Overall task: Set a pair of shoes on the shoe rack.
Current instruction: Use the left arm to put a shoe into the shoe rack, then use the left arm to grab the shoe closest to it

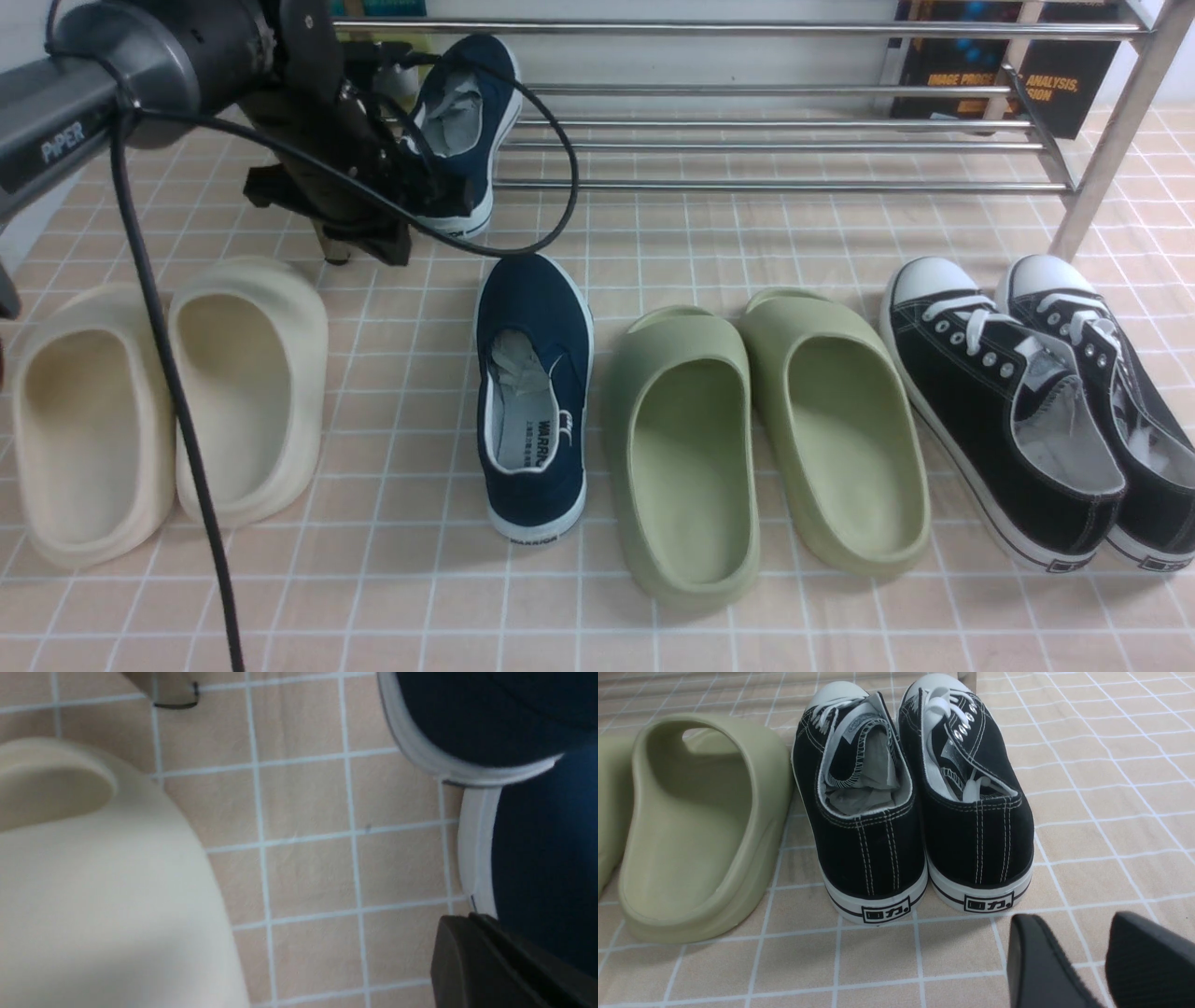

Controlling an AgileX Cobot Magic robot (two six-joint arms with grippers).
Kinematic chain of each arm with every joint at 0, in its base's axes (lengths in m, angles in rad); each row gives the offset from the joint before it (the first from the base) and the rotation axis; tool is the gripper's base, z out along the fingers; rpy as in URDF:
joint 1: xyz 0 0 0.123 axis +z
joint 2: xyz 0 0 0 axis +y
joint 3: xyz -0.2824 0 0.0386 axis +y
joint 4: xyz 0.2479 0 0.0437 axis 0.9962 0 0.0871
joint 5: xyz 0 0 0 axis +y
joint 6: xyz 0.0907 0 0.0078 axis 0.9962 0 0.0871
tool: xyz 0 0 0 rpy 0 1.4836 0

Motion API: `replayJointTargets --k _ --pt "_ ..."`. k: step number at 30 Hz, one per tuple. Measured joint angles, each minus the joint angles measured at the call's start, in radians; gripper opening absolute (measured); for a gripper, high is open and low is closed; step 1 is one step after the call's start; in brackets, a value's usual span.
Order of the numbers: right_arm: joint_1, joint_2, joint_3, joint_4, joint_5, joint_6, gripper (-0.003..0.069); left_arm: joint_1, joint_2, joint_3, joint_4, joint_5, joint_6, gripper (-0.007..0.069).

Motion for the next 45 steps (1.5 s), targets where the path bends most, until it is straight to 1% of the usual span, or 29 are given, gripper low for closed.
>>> replayJointTargets --k 3,6,10,12,16,20,24,28,31,35,37,39,40,41,42,43,44,45 --pt "0.000 0.000 0.000 0.000 0.000 0.000 0.0237 0.000 0.033 -0.030 -0.006 -0.073 0.001 0.0002" --pt "0.000 0.000 0.000 0.000 0.000 0.000 0.0237 0.000 0.062 -0.077 -0.004 -0.078 -0.007 0.0002" --pt "0.000 0.000 0.000 -0.001 0.000 0.000 0.0237 0.000 0.138 -0.236 0.001 -0.021 -0.047 0.0002" --pt "0.000 0.000 0.000 -0.001 0.000 0.000 0.0237 0.000 0.190 -0.322 0.023 -0.005 -0.072 0.0002" --pt "0.000 0.000 0.000 -0.001 0.000 0.000 0.0237 0.000 0.248 -0.414 0.069 0.057 -0.118 0.0006" --pt "0.000 0.000 0.000 -0.001 0.000 0.000 0.0237 0.000 0.251 -0.448 0.104 0.094 -0.136 0.0012" --pt "0.000 0.000 0.000 -0.001 0.000 0.000 0.0237 0.000 0.227 -0.491 0.114 0.177 -0.122 0.0016" --pt "0.000 0.000 0.000 0.000 0.000 0.000 0.0237 -0.001 0.134 -0.524 0.111 0.347 -0.051 0.0020" --pt "0.000 0.000 0.000 0.000 0.000 0.000 0.0237 -0.007 0.043 -0.525 0.114 0.380 -0.008 0.0020" --pt "0.000 0.000 0.000 0.000 0.000 0.000 0.0237 -0.048 -0.107 -0.398 0.149 0.380 0.002 0.0023" --pt "0.000 0.000 0.000 0.000 0.000 0.000 0.0237 -0.092 -0.180 -0.309 0.167 0.380 -0.004 0.0023" --pt "0.000 0.000 0.000 0.000 0.000 0.000 0.0237 -0.151 -0.274 -0.154 0.190 0.371 -0.022 0.0025" --pt "0.000 0.000 0.000 0.000 0.000 0.000 0.0237 -0.182 -0.309 -0.091 0.200 0.347 -0.037 0.0027" --pt "0.000 0.000 0.000 0.000 0.000 0.000 0.0237 -0.187 -0.318 -0.059 0.200 0.340 -0.040 0.0027" --pt "0.000 0.000 0.000 0.000 0.000 0.000 0.0237 -0.227 -0.387 0.054 0.205 0.279 -0.071 0.0030" --pt "0.000 0.000 0.000 0.000 0.000 0.000 0.0237 -0.243 -0.430 0.132 0.205 0.241 -0.090 0.0031" --pt "0.000 0.000 0.000 0.000 0.000 0.000 0.0237 -0.245 -0.446 0.163 0.205 0.234 -0.095 0.0032" --pt "0.000 0.000 0.000 0.000 0.000 0.000 0.0237 -0.254 -0.494 0.249 0.206 0.191 -0.123 0.0034"
